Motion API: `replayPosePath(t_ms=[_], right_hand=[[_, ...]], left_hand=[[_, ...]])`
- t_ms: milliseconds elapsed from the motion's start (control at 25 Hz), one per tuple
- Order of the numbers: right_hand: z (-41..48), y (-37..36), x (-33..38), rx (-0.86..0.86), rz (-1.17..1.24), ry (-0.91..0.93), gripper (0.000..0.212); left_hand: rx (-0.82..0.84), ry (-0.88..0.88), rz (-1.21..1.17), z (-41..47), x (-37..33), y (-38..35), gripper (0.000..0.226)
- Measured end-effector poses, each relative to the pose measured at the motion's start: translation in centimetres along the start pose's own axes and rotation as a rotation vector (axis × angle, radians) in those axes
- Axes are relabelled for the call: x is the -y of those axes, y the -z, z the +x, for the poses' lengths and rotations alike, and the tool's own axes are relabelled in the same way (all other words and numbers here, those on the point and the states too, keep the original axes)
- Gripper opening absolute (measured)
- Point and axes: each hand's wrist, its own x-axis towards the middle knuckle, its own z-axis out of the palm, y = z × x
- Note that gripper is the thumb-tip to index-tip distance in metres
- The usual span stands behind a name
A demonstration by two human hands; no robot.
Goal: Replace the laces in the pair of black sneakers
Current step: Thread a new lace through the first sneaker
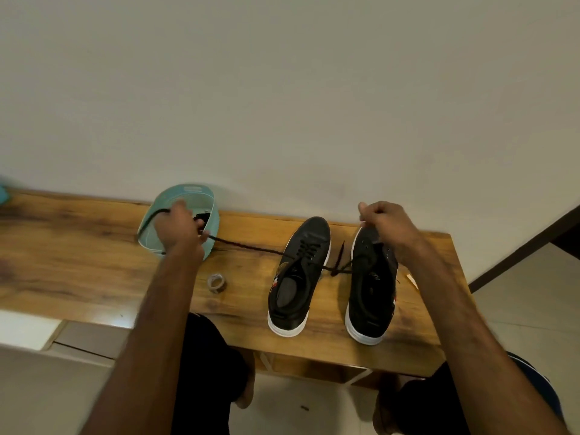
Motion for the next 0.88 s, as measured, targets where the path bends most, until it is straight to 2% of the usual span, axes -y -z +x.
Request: replayPosePath(t_ms=[80, 120, 200, 240, 320, 400, 480, 560, 640, 800, 880], right_hand=[[0.4, 0.2, -0.9, -0.161, -0.431, 0.11, 0.023], [0.3, -0.5, -1.2, -0.146, -0.568, 0.188, 0.018], [-0.3, -3.5, -1.4, 0.056, -0.605, 0.297, 0.012], [-0.7, -5.2, -1.6, 0.169, -0.602, 0.317, 0.013], [-1.2, -7.7, -2.1, 0.287, -0.625, 0.34, 0.016], [-1.0, -8.7, -2.8, 0.293, -0.61, 0.339, 0.018], [-0.7, -9.0, -3.4, 0.264, -0.569, 0.335, 0.019], [-0.8, -9.5, -3.9, 0.239, -0.547, 0.345, 0.02], [-1.1, -10.1, -4.4, 0.227, -0.529, 0.343, 0.02], [-1.2, -10.9, -4.9, 0.197, -0.536, 0.352, 0.015], [-1.1, -11.1, -5.3, 0.202, -0.462, 0.331, 0.016]], left_hand=[[0.116, -0.162, 0.632, 0.8, 1.6, 0.2, 0.057], [0.167, -0.228, 0.98, 0.7, 2.2, 0.3, 0.062], [0.248, -0.337, 1.496, -0.9, 3.0, -0.3, 0.051], [0.345, -0.377, 1.62, -2.2, 3.5, -1.0, 0.048], [0.622, -0.436, 1.592, -4.8, 5.1, -2.8, 0.05], [0.818, -0.508, 1.53, -6.5, 7.1, -4.4, 0.058], [0.842, -0.559, 1.52, -6.5, 8.0, -5.3, 0.049], [0.838, -0.51, 1.44, -6.1, 8.3, -5.6, 0.03], [0.812, -0.451, 1.353, -5.9, 8.7, -5.5, 0.021], [0.797, -0.418, 1.295, -6.1, 8.7, -5.5, 0.022], [0.801, -0.419, 1.288, -6.1, 8.8, -5.4, 0.024]])
